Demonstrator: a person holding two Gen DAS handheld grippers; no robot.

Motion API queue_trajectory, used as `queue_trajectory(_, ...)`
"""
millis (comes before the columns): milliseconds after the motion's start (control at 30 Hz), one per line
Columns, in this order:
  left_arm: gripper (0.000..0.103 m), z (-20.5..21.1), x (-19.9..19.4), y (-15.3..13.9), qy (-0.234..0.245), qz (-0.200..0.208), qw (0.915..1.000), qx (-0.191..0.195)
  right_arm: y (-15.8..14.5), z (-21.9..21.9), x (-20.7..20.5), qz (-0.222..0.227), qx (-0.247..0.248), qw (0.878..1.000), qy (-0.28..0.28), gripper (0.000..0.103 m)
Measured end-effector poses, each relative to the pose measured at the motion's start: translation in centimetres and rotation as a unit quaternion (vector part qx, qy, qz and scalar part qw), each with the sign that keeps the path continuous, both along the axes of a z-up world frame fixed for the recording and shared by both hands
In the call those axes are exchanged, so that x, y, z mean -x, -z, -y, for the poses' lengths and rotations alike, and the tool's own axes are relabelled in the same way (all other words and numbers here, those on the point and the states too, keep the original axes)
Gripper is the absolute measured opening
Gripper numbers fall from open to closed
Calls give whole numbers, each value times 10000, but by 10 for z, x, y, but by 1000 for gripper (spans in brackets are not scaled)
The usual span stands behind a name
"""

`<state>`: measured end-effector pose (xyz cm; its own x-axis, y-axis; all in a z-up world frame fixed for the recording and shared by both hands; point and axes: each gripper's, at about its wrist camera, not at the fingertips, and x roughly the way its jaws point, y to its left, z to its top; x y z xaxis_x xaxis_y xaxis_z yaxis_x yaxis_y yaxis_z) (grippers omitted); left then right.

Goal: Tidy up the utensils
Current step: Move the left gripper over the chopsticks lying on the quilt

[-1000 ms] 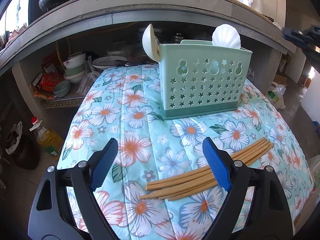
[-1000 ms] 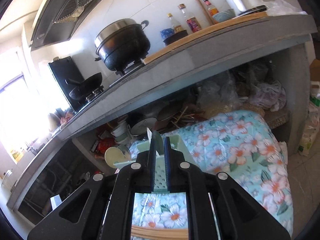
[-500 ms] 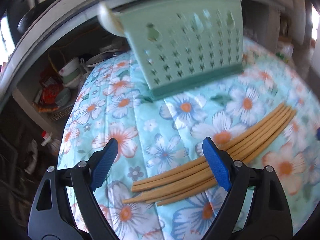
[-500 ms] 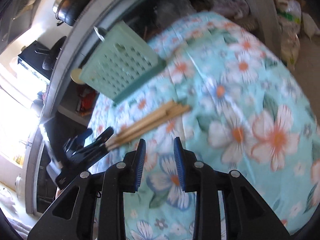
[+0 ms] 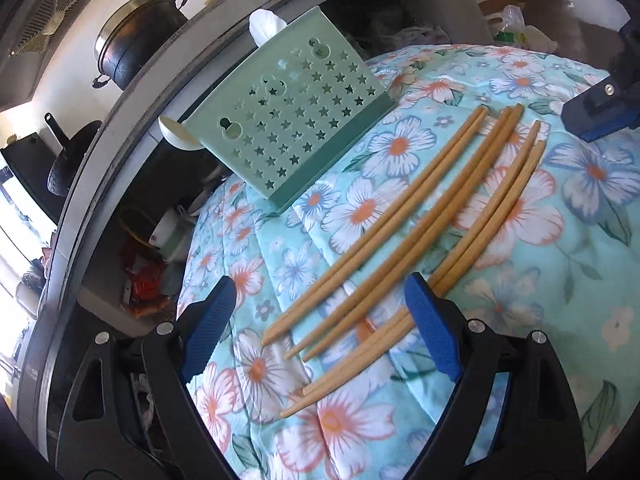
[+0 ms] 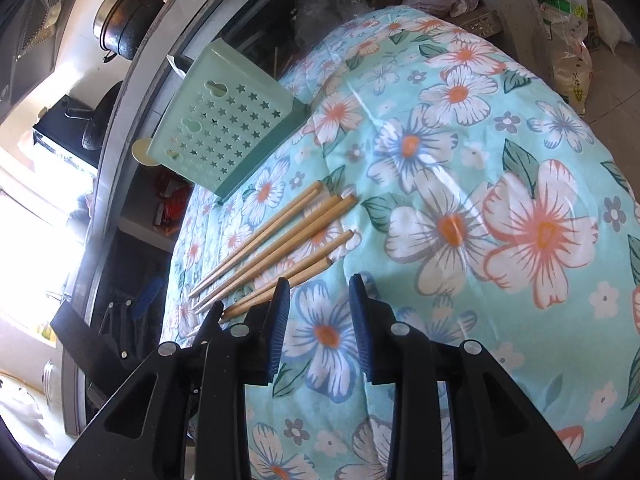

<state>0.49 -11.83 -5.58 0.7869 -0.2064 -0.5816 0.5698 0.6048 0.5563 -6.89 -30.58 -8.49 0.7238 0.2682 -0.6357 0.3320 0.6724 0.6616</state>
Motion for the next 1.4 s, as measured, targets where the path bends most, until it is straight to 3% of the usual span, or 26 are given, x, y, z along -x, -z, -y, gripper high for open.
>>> queue_trajectory(200,82,-13,-2,-11,91,-430,9985,338,-1,6,5,87,-30,9999,91,34)
queue_trajectory(267,82,-18,-5,-21,112,-542,9962,668,-2,10,9,96,3,9998,157,37)
queue_trajectory(333,82,-20,-2,-31,322,-709,9916,1032,-3,13,12,131,25,9997,227,43)
queue_trajectory(400,77,-15,8,-36,697,-879,9871,1145,-2,16,14,133,28,9996,248,47)
queue_trajectory(600,41,19,35,-16,1425,-909,9844,497,6,19,12,39,-57,9997,230,47)
queue_trajectory(867,13,40,39,9,1831,-378,9813,-448,11,22,10,57,-198,9996,209,48)
queue_trajectory(1000,0,40,43,10,1976,-294,9783,-549,12,23,10,60,-216,9995,206,48)
queue_trajectory(1233,0,30,59,-2,2138,-445,9739,-624,13,24,12,97,-254,9994,206,48)
queue_trajectory(1400,0,24,65,-7,2120,-939,9712,-544,14,25,14,135,-295,9993,205,48)
